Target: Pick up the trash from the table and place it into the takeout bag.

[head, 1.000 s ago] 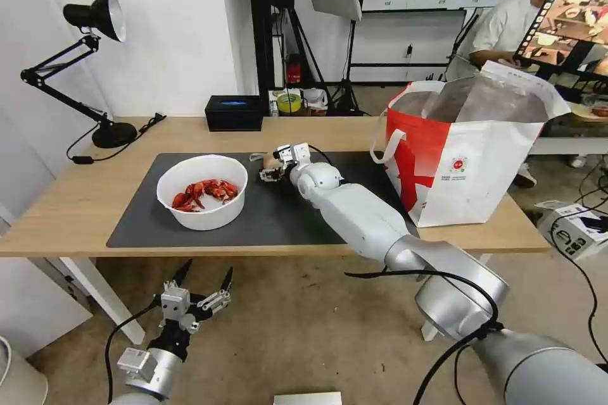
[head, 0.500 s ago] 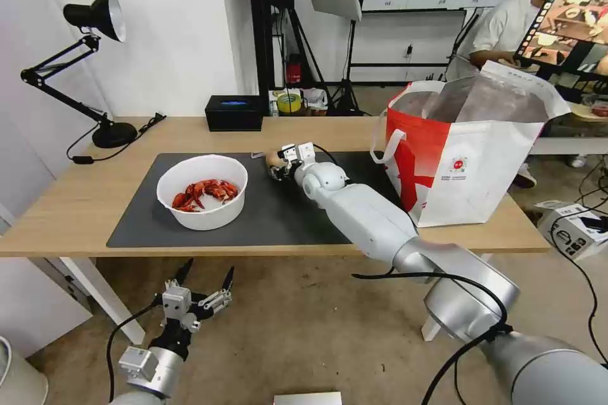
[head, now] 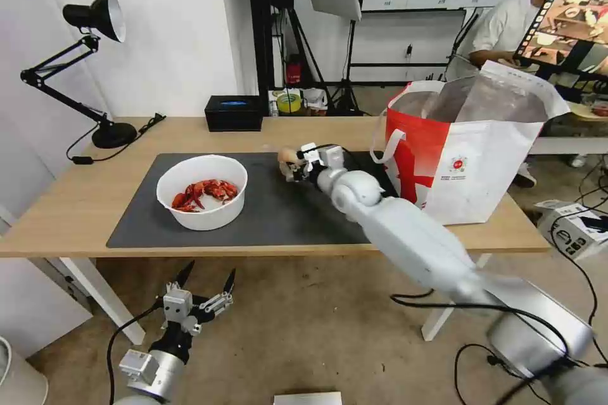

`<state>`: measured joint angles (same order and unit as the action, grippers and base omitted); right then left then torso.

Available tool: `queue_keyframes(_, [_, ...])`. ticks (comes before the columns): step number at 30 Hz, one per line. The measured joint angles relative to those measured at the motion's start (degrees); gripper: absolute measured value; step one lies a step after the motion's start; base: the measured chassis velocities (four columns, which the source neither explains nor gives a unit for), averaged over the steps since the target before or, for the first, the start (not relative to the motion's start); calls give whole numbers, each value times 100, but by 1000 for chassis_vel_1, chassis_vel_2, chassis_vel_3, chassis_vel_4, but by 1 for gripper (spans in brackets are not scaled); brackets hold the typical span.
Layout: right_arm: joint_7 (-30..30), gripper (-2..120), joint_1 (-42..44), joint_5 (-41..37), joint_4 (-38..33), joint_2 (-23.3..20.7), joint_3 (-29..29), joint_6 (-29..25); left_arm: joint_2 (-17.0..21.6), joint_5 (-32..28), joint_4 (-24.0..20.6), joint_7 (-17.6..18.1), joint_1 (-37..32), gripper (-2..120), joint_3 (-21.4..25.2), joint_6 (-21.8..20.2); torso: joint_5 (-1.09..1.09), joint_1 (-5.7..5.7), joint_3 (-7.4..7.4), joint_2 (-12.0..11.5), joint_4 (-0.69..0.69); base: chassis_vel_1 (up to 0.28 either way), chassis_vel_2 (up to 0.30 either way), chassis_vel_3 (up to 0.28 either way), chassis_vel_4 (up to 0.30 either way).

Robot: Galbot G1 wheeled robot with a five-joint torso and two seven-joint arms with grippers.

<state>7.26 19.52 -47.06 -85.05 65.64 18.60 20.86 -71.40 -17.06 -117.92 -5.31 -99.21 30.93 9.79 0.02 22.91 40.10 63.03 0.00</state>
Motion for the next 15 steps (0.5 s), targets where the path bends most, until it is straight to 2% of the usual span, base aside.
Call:
queue_keyframes(8, [365,7,623,38,-1456,-695,-683,-347,-94,90,13,13,9,100,-128,-14,0,0,0,0,0,0,0,0,0])
queue_keyframes(15, [686,7,853,123,-2080,-1206,-1424,-802,-142,109,19,13,-12,100,-190,3,0,0,1,0,0,0,0,0,0])
